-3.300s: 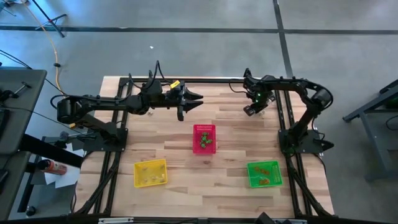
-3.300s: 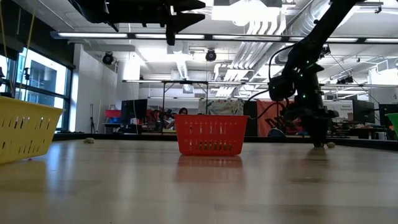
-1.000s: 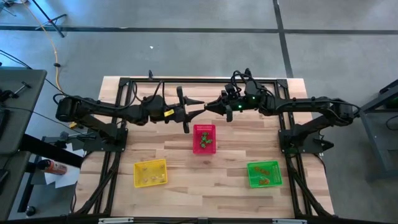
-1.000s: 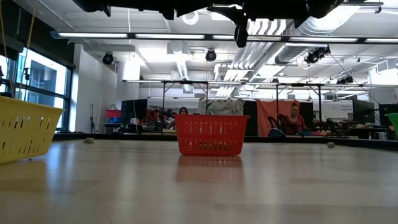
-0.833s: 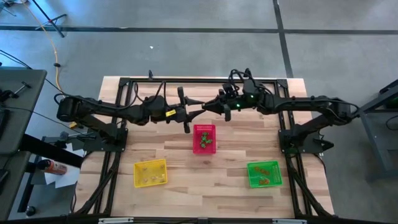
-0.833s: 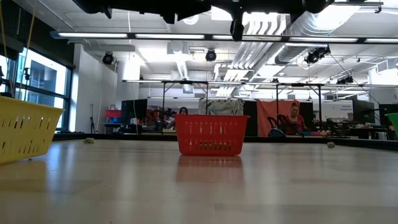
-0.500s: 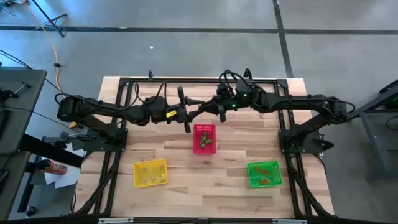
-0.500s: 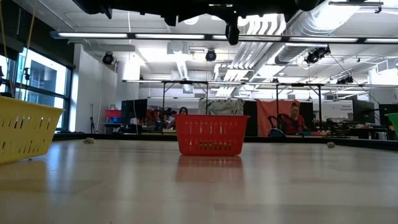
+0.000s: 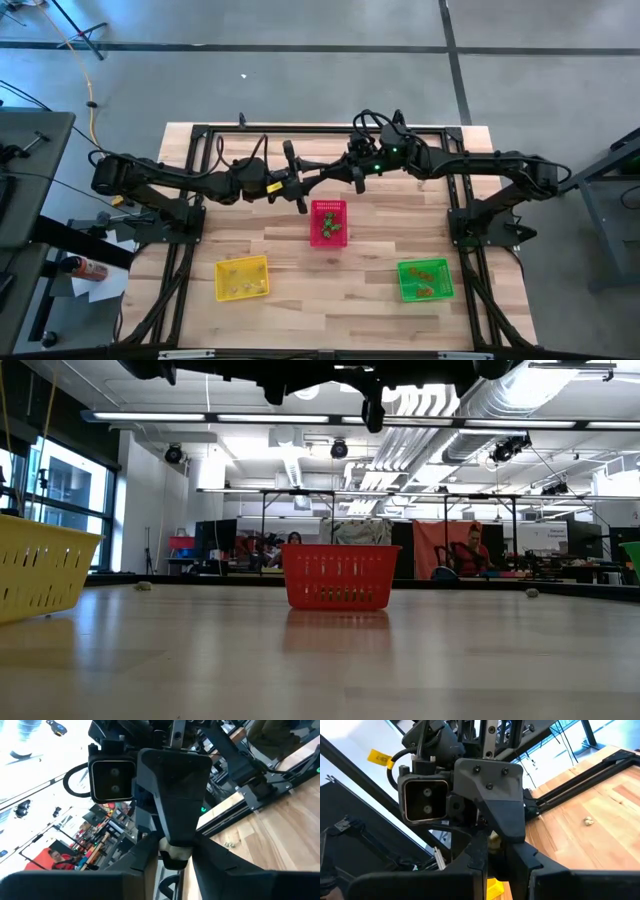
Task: Sort Halloween decoration
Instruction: Put the white skull toy into the yellow bin
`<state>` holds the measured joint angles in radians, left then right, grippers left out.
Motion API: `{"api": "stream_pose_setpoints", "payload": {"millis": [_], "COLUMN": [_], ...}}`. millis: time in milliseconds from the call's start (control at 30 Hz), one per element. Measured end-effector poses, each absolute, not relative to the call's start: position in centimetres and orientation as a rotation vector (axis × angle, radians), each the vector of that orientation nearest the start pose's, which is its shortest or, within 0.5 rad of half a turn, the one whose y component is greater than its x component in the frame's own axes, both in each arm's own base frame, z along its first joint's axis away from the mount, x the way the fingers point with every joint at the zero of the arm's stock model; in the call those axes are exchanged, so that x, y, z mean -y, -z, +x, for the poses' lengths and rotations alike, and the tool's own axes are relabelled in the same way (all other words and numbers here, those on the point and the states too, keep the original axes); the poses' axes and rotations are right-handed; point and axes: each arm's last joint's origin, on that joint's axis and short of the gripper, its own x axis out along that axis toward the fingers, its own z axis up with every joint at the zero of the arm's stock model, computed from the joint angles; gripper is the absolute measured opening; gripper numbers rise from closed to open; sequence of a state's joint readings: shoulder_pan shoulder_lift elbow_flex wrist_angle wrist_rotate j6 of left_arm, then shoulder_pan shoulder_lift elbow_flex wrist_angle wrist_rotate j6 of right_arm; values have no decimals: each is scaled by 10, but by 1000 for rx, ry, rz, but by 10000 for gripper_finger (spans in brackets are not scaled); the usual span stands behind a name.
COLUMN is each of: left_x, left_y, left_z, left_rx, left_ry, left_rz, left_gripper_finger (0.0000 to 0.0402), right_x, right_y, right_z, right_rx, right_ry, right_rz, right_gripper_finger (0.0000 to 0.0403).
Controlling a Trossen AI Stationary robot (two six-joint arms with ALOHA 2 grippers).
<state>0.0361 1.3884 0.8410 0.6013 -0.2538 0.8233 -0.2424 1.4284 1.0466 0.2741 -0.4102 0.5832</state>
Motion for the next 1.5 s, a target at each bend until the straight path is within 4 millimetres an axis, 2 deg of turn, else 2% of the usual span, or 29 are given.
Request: {"api": "stream_pose_setpoints", "payload": {"millis": [200, 433, 733, 867, 1200, 1367, 1500], "left_x": [-19, -19, -20, -21, -19, -20, -20], "left_y": [-292, -292, -292, -292, -298, -298, -299], "left_z": [307, 307, 307, 308, 304, 304, 304], "left_rx": [-64, -66, -83, -83, -59, -63, -58], "left_ry": [-300, -303, -332, -347, -351, -357, -358], "left_rz": [777, 775, 773, 771, 751, 759, 753], "left_gripper_finger": [49, 46, 46, 46, 36, 13, 14], "right_x": [67, 67, 73, 77, 90, 90, 92], "right_y": [-319, -319, -320, -322, -332, -335, -337], "right_z": [319, 319, 318, 316, 304, 302, 302], "right_rx": [-151, -148, -123, -116, -70, -62, -49], "right_ry": [-134, -131, -68, -66, -16, -60, -61], "right_rz": [617, 601, 660, 659, 646, 643, 634], "right_gripper_finger": [34, 45, 152, 184, 190, 190, 190]}}
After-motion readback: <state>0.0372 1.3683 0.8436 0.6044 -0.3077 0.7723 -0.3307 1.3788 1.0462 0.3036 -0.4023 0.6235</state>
